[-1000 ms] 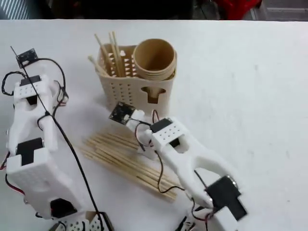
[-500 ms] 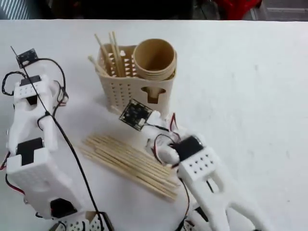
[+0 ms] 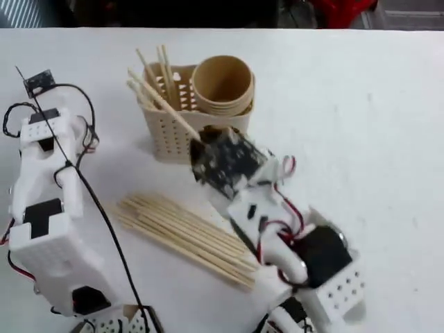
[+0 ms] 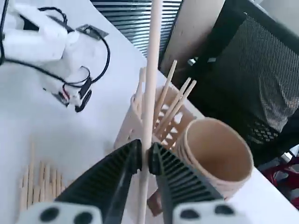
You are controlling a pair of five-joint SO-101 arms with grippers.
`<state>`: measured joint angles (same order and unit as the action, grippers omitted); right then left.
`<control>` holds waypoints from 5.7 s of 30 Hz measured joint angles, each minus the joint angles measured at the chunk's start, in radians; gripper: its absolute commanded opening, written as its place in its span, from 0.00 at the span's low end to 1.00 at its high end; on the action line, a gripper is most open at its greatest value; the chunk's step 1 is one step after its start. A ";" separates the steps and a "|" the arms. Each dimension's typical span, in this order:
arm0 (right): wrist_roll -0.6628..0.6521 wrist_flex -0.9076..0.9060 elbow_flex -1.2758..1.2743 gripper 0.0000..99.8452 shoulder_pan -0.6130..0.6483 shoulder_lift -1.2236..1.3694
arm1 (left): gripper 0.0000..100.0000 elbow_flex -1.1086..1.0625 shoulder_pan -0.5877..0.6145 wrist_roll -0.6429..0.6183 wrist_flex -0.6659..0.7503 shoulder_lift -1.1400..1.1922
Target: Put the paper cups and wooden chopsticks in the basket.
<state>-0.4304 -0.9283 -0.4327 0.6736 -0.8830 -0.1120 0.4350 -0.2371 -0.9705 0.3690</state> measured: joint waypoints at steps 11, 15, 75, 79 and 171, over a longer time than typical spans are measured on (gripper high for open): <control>0.000 0.423 0.420 0.02 0.000 0.601 | 0.12 0.000 0.000 0.035 0.000 0.000; 0.060 0.502 0.493 0.02 0.000 0.727 | 0.12 0.000 -0.002 0.043 0.000 0.000; -0.034 -0.138 -0.227 0.19 -0.048 0.282 | 0.12 0.000 -0.002 0.051 0.000 0.000; -0.014 -0.135 -0.101 0.20 -0.078 0.285 | 0.12 0.000 -0.002 0.051 0.000 0.000; 0.439 -0.792 1.048 0.01 -0.313 1.063 | 0.12 0.000 -0.015 0.051 0.000 0.000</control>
<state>0.0084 -1.7200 0.6153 0.3606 0.1803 -0.1120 0.4196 -0.1864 -0.9705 0.3690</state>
